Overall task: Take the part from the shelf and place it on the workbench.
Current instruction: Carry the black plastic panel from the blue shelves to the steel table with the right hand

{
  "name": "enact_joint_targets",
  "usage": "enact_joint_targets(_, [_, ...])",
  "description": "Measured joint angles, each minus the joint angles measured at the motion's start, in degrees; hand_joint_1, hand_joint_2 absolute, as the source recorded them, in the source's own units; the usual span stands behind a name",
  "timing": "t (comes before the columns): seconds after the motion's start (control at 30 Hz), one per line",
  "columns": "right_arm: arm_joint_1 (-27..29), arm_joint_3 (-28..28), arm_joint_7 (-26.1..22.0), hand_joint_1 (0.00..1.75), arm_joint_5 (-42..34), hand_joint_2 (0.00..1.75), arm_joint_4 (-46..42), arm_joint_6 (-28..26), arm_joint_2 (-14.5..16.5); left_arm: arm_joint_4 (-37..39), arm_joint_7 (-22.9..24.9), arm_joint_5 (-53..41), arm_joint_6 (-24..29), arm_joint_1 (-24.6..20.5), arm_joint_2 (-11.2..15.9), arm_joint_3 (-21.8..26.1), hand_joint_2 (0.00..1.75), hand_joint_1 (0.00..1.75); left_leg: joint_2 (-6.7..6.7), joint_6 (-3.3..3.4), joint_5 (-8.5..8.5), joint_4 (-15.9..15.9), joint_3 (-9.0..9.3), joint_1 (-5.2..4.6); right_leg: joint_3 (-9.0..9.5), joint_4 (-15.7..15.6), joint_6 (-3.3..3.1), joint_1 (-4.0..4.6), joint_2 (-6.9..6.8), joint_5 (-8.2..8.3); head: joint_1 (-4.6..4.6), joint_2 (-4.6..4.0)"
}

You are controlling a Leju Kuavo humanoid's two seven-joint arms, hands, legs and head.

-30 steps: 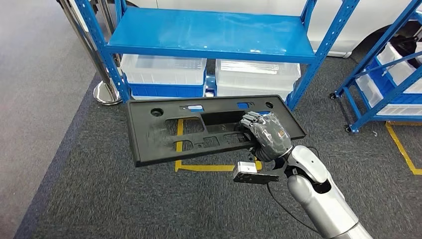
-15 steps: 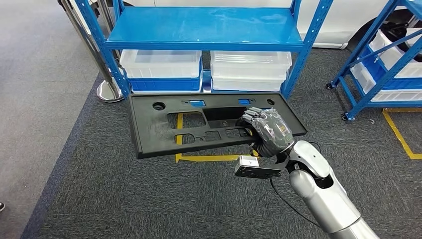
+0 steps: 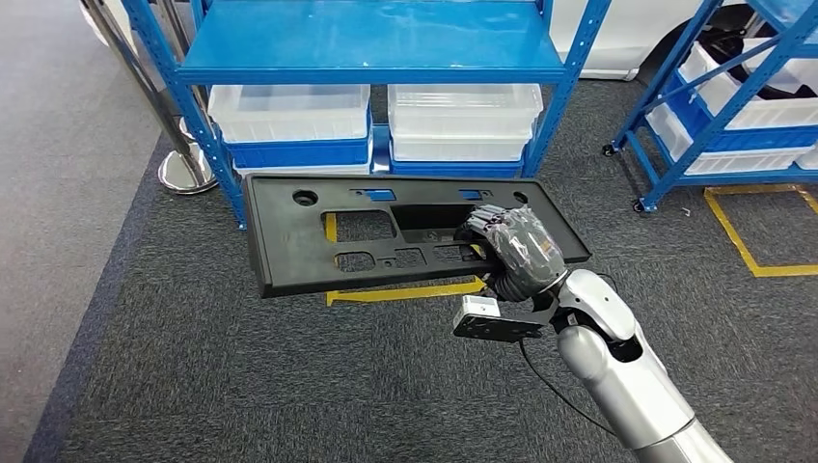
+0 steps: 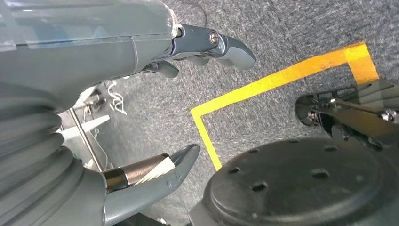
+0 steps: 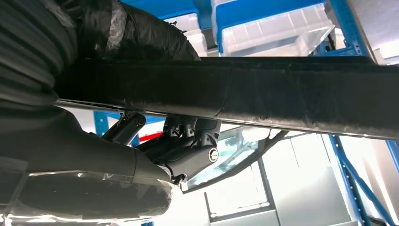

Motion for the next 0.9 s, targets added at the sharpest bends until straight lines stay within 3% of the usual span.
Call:
enact_joint_targets(0.03, [0.1, 0.0, 0.0, 1.75, 0.0, 1.75, 0.1, 0.1, 0.0, 0.0, 0.0, 0.0, 0.0, 0.0, 0.0, -0.1, 1.75, 0.00, 0.51, 0.01, 0.00, 0.1, -0.06, -0.01, -1.04, 2.4, 0.15, -0.13, -0.09, -0.51, 0.01, 0.00])
enact_joint_targets(0.07, [0.1, 0.0, 0.0, 1.75, 0.0, 1.75, 0.2, 0.1, 0.0, -0.1, 0.0, 0.0, 0.0, 0.0, 0.0, -0.1, 1.75, 0.00, 0.99, 0.00, -0.02, 0.1, -0.08, 0.00, -0.99, 2.5, 0.23, -0.25, -0.23, 0.16, 0.01, 0.00])
enact_joint_targets(0.1, [0.1, 0.0, 0.1, 1.75, 0.0, 1.75, 0.3, 0.1, 0.0, -0.1, 0.0, 0.0, -0.1, 0.0, 0.0, -0.2, 1.75, 0.00, 1.44, -0.03, -0.06, 0.2, -0.05, 0.00, 0.21, 0.3, 0.24, -0.33, -0.50, 1.81, 0.02, 0.00])
enact_joint_targets(0.17, [0.0, -0.1, 0.1, 1.75, 0.0, 1.75, 0.4, 0.2, 0.0, -0.1, 0.0, 0.0, -0.1, 0.0, 0.0, -0.2, 1.75, 0.00, 2.27, -0.25, -0.23, 0.3, 0.09, -0.10, 4.46, -7.9, 0.01, -0.12, -2.52, 5.50, 0.01, 0.00])
enact_joint_targets(0.23, [-0.2, -0.1, 0.1, 1.75, 0.0, 1.75, 0.3, 0.2, 0.0, -0.2, 0.1, 0.2, -0.1, 0.1, 0.0, -0.2, 1.75, 0.00, 3.03, -0.67, -0.35, 0.4, 0.10, -0.38, 6.77, -13.1, -0.56, 0.52, -4.36, 6.83, -0.01, 0.00])
enact_joint_targets(0.27, [-0.3, -0.1, 0.1, 1.75, 0.0, 1.75, 0.3, 0.2, 0.0, -0.3, 0.3, 0.5, -0.2, 0.1, 0.0, -0.3, 1.75, 0.00, 3.48, -0.93, -0.33, 0.5, 0.06, -0.52, 6.74, -13.5, -0.84, 0.84, -4.46, 6.63, -0.02, 0.00])
enact_joint_targets(0.33, [-0.3, -0.1, 0.1, 1.75, 0.0, 1.75, 0.4, 0.3, 0.0, -0.7, 0.8, 1.5, -0.4, 0.3, 0.0, -0.6, 1.75, 0.00, 4.16, -1.59, -0.55, 0.6, 0.04, -0.52, 6.40, -13.7, -1.53, 0.82, -3.37, 6.96, -0.04, 0.00])
enact_joint_targets(0.4, [-0.5, -0.1, 0.1, 1.75, -0.1, 1.75, 0.5, 0.6, 0.0, -1.2, 1.3, 2.4, -0.6, 0.7, 0.0, -1.0, 1.75, 0.00, 2.69, -2.09, -2.24, 2.5, -0.66, -0.36, 6.29, -14.0, -2.41, 0.58, -2.22, 7.38, -0.04, 0.00])
enact_joint_targets(0.47, [-0.7, -0.1, 0.2, 1.75, -0.2, 1.75, 0.6, 0.8, 0.3, -1.5, 1.6, 3.1, -0.7, 1.1, 0.0, -1.4, 1.75, 0.00, 0.33, -2.17, -5.93, 8.7, -3.38, -0.29, 6.12, -14.1, -3.08, 0.54, -1.05, 7.68, -0.07, 0.00])
enact_joint_targets(0.5, [-0.8, 0.0, 0.2, 1.75, -0.3, 1.75, 0.7, 0.9, 0.5, -1.6, 1.8, 3.4, -0.8, 1.3, 0.0, -1.5, 1.75, 0.00, -0.23, -2.15, -7.75, 12.8, -5.20, -0.32, 5.99, -14.0, -3.27, 0.63, -0.41, 7.75, -0.09, 0.00])
enact_joint_targets(0.53, [-0.8, 0.2, 0.2, 1.75, -0.3, 1.75, 0.8, 1.1, 0.6, -1.8, 2.0, 3.7, -0.9, 1.4, 0.0, -1.6, 1.75, 0.00, -0.49, -2.14, -8.85, 16.0, -6.73, -0.35, 5.87, -13.9, -3.35, 0.74, 0.26, 7.79, -0.09, 0.00])
enact_joint_targets(0.57, [-0.8, 0.3, 0.2, 1.75, -0.3, 1.75, 1.0, 1.2, 0.7, -1.9, 2.1, 3.8, -0.9, 1.5, 0.0, -1.6, 1.75, 0.00, -0.58, -2.11, -8.82, 17.5, -7.44, -0.37, 5.74, -13.7, -3.38, 0.84, 0.93, 7.80, -0.09, 0.00])
enact_joint_targets(0.6, [-0.8, 0.4, 0.2, 1.75, -0.3, 1.75, 1.1, 1.3, 0.7, -2.0, 2.1, 4.0, -1.0, 1.6, 0.0, -1.7, 1.75, 0.00, -0.65, -2.02, -7.70, 16.8, -7.15, -0.37, 5.62, -13.5, -3.39, 0.91, 1.62, 7.80, -0.09, 0.00])
enact_joint_targets(0.63, [-0.9, 0.6, 0.3, 1.75, -0.3, 1.75, 1.2, 1.4, 0.7, -2.2, 2.2, 4.2, -1.1, 1.7, 0.0, -1.8, 1.75, 0.00, -0.92, -1.86, -5.70, 14.0, -5.84, -0.37, 5.50, -13.3, -3.37, 0.95, 2.34, 7.78, -0.08, 0.00])
enact_joint_targets(0.7, [-1.3, 0.8, 0.3, 1.75, -0.4, 1.75, 1.5, 1.6, 0.8, -2.6, 2.3, 4.6, -1.2, 2.1, 0.0, -2.1, 1.75, 0.00, -2.83, -1.47, -2.30, 6.6, -2.51, -0.30, 5.00, -12.5, -3.22, 1.00, 3.67, 7.74, -0.07, 0.00])
enact_joint_targets(0.77, [-1.9, 1.0, 0.3, 1.75, -0.7, 1.75, 1.7, 1.7, 1.0, -3.1, 2.6, 5.3, -1.4, 2.3, 0.0, -2.5, 1.75, 0.00, -4.33, -1.27, -1.49, 2.8, -0.88, -0.31, 4.19, -12.0, -2.71, 0.89, 4.81, 7.86, -0.06, 0.00])
enact_joint_targets(0.83, [-2.2, 1.1, 0.4, 1.75, -1.0, 1.75, 1.7, 1.9, 1.1, -3.6, 3.0, 5.9, -1.5, 2.5, -0.1, -2.9, 1.75, 0.00, -3.67, -0.92, -1.34, 2.1, -0.64, -0.27, 3.67, -12.0, -1.94, 0.70, 5.82, 8.22, -0.08, 0.00])
enact_joint_targets(0.9, [-2.4, 1.2, 0.4, 1.75, -1.1, 1.75, 1.8, 2.1, 1.1, -4.1, 3.1, 6.2, -1.5, 2.7, -0.1, -3.1, 1.75, 0.00, -2.41, -0.22, -0.70, 1.3, -0.39, -0.01, 3.09, -11.1, -1.23, 0.83, 4.58, 7.52, 0.14, 0.00])
